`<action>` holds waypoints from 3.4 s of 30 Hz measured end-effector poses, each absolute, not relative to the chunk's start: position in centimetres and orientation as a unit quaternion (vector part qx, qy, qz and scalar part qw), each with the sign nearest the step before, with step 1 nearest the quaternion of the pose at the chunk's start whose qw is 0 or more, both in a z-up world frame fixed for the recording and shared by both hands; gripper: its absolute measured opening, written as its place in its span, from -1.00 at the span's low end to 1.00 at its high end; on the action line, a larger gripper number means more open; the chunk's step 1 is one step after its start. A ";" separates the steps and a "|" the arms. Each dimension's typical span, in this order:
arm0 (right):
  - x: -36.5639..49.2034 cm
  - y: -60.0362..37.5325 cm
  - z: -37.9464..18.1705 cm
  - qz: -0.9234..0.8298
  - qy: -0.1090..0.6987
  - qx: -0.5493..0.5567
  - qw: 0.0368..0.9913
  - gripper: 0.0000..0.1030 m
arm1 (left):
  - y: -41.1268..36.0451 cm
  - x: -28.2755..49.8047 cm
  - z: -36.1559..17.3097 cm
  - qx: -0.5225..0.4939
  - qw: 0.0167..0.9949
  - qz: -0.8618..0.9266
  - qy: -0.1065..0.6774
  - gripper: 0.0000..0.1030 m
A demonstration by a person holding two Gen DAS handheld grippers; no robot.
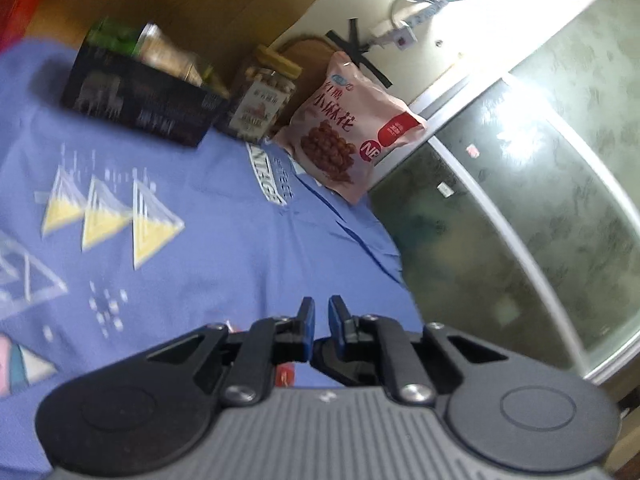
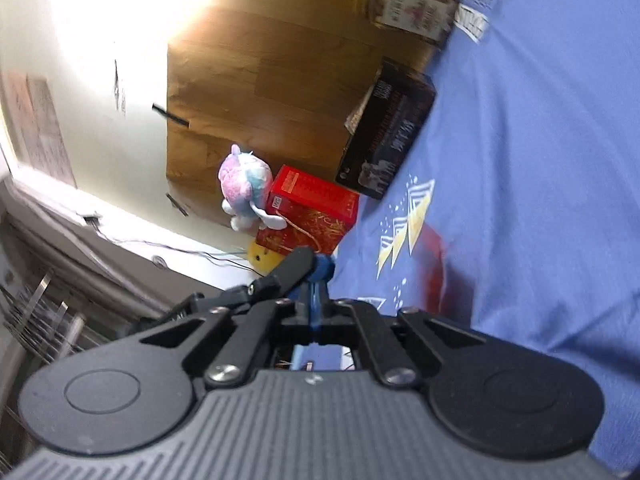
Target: Organize snacks
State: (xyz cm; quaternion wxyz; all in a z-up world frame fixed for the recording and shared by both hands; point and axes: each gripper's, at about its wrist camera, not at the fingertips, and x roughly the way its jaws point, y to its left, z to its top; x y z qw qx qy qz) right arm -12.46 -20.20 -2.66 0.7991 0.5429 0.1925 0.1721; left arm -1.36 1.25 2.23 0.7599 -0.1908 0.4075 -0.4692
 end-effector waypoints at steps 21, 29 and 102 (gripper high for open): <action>-11.4 -22.2 -1.0 0.090 0.208 0.475 0.850 -0.07 | 3.8 2.4 3.8 -0.197 0.782 -0.437 0.399 -0.81; -18.3 -21.8 -3.5 0.014 0.298 0.425 0.855 -0.07 | 2.4 -0.5 -1.6 -0.124 0.743 -0.450 0.480 0.04; 1.6 -21.8 3.2 0.034 0.250 0.270 0.929 -0.15 | 0.3 10.0 7.2 0.010 0.915 -0.244 0.322 -0.15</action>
